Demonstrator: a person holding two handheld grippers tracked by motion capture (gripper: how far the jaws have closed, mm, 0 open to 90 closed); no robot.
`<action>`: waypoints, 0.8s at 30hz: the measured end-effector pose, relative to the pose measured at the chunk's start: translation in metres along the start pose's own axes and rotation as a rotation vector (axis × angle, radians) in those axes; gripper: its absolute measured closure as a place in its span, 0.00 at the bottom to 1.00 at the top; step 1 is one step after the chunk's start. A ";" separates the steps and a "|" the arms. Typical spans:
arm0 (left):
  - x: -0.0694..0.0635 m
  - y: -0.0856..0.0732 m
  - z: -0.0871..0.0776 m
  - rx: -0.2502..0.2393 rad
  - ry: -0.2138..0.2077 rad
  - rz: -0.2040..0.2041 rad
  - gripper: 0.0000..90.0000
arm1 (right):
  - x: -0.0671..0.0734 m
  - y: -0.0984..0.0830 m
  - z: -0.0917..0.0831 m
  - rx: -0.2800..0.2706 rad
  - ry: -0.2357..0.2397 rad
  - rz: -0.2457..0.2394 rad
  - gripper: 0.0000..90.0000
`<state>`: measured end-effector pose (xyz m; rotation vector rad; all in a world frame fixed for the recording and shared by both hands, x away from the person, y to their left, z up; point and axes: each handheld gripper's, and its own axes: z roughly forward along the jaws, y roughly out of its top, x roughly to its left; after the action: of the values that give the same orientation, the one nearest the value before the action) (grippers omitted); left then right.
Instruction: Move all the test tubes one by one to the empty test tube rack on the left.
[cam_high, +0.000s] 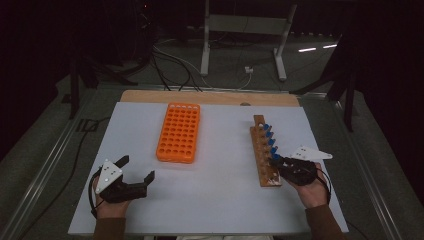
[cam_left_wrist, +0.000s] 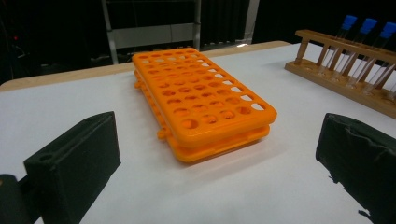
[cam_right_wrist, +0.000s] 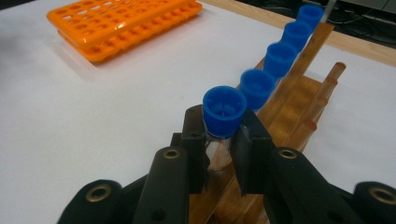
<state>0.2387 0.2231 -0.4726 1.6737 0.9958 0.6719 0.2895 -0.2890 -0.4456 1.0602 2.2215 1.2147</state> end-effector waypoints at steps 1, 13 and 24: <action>-0.001 0.003 0.000 -0.006 -0.005 0.003 0.01 | 0.000 0.002 -0.002 0.000 -0.002 -0.003 0.85; -0.020 0.029 0.010 -0.010 -0.066 0.040 0.01 | -0.006 0.031 -0.021 -0.032 0.011 0.015 0.85; -0.042 0.057 0.039 -0.009 -0.155 0.066 0.01 | -0.006 0.058 -0.036 -0.062 0.015 -0.005 0.85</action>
<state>0.2659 0.1610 -0.4290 1.7289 0.8300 0.5796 0.2953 -0.2933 -0.3771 1.0247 2.1816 1.2844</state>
